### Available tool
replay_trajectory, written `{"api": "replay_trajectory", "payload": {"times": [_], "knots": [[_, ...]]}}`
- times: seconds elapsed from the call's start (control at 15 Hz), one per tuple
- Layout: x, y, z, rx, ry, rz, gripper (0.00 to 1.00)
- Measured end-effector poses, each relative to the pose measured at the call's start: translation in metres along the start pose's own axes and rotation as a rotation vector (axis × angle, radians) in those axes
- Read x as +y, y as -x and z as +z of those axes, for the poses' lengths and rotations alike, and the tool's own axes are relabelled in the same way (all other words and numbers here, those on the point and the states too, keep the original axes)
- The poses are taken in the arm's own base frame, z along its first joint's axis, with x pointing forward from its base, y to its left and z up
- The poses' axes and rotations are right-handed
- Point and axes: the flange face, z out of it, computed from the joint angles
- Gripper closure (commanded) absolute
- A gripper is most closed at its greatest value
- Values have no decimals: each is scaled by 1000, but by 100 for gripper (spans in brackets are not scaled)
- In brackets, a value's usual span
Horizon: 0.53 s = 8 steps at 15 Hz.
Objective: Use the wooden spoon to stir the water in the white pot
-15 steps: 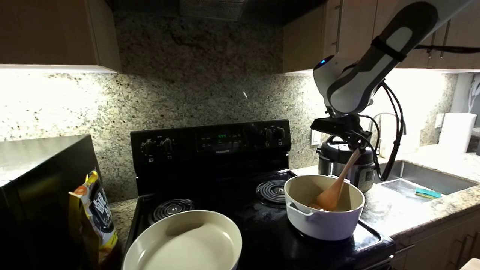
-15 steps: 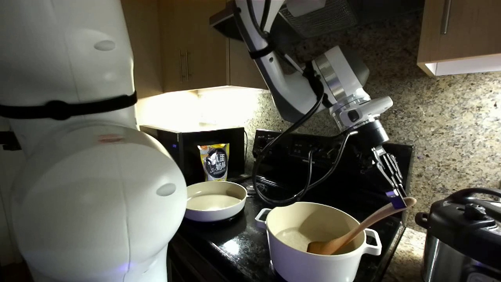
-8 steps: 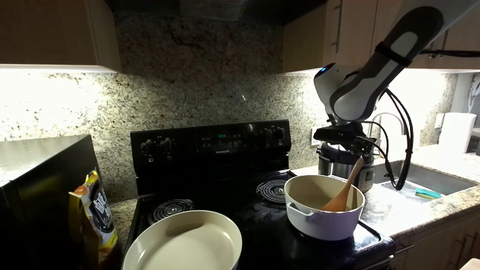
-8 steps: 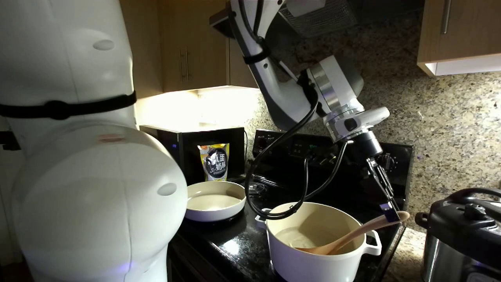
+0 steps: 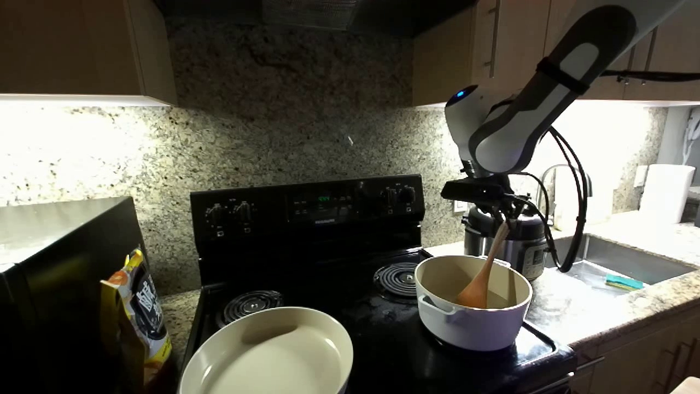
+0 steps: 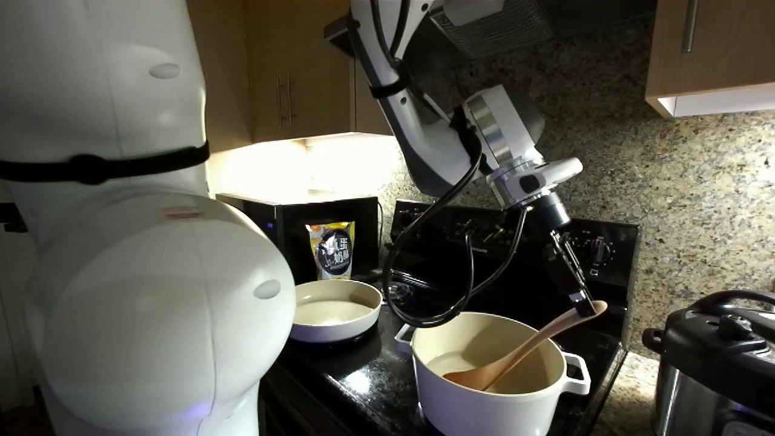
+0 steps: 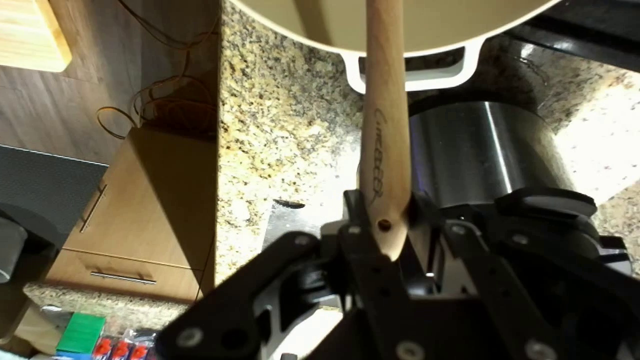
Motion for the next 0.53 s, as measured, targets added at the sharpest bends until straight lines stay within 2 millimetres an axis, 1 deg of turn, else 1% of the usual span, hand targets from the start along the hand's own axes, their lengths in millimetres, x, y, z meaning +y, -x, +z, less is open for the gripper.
{"api": "replay_trajectory", "payload": {"times": [0.27, 0.4, 0.53], "knots": [[-14, -13, -6, 13, -13, 43, 90], [-18, -19, -5, 18, -9, 84, 90], [-16, -25, 2, 24, 4, 122, 90]]}}
